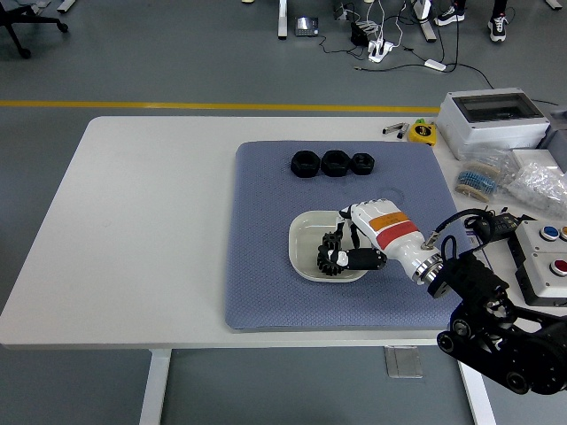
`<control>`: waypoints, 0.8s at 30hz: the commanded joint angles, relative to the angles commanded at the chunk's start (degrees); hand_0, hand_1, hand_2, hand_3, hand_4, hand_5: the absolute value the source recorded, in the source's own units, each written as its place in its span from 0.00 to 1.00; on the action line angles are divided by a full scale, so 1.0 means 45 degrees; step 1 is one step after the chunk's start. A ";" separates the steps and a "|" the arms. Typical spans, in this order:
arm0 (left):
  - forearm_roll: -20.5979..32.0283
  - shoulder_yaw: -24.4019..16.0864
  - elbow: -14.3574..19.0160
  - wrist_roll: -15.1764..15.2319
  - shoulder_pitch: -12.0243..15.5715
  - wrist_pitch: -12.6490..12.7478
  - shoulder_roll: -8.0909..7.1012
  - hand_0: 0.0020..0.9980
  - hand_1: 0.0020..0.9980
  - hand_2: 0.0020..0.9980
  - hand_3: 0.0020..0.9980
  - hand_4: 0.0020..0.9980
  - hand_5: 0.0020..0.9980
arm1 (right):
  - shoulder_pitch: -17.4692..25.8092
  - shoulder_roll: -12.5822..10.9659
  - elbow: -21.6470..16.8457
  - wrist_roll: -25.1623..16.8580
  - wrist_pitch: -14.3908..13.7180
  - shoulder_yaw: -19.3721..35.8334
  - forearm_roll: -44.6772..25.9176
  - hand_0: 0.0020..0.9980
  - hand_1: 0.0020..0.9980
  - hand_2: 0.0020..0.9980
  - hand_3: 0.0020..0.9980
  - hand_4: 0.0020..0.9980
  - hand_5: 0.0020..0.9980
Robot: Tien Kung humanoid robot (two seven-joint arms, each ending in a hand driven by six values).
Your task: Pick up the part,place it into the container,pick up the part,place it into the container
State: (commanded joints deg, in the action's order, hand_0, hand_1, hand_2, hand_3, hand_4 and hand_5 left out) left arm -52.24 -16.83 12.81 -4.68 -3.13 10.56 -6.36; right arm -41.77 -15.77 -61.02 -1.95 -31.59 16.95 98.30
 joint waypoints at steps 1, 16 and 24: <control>-0.0021 -0.0006 0.0002 -0.0004 -0.0003 -0.0010 0.0000 0.70 0.72 0.74 0.64 0.66 0.65 | -0.0034 0.0106 0.0129 -0.0001 0.0002 -0.0083 -0.0002 0.00 0.08 0.28 0.48 0.72 0.48; -0.0262 -0.0161 0.0012 -0.0074 0.0054 -0.0074 -0.0024 0.70 0.71 0.74 0.64 0.66 0.65 | -0.0243 0.0434 0.0972 0.0003 0.0484 -0.0456 0.0281 0.00 0.11 0.37 0.55 0.74 0.37; -0.0486 -0.0282 0.0008 -0.0111 0.0099 -0.0104 -0.0035 0.70 0.71 0.74 0.64 0.66 0.65 | -0.0229 0.0182 0.0388 0.0062 0.0338 -0.0057 0.0432 0.00 0.11 0.38 0.55 0.74 0.38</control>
State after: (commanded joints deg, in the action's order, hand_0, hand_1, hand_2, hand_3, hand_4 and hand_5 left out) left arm -54.42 -18.10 12.84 -5.18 -2.68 10.09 -6.51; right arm -42.80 -14.95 -59.27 -1.68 -30.06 16.70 100.24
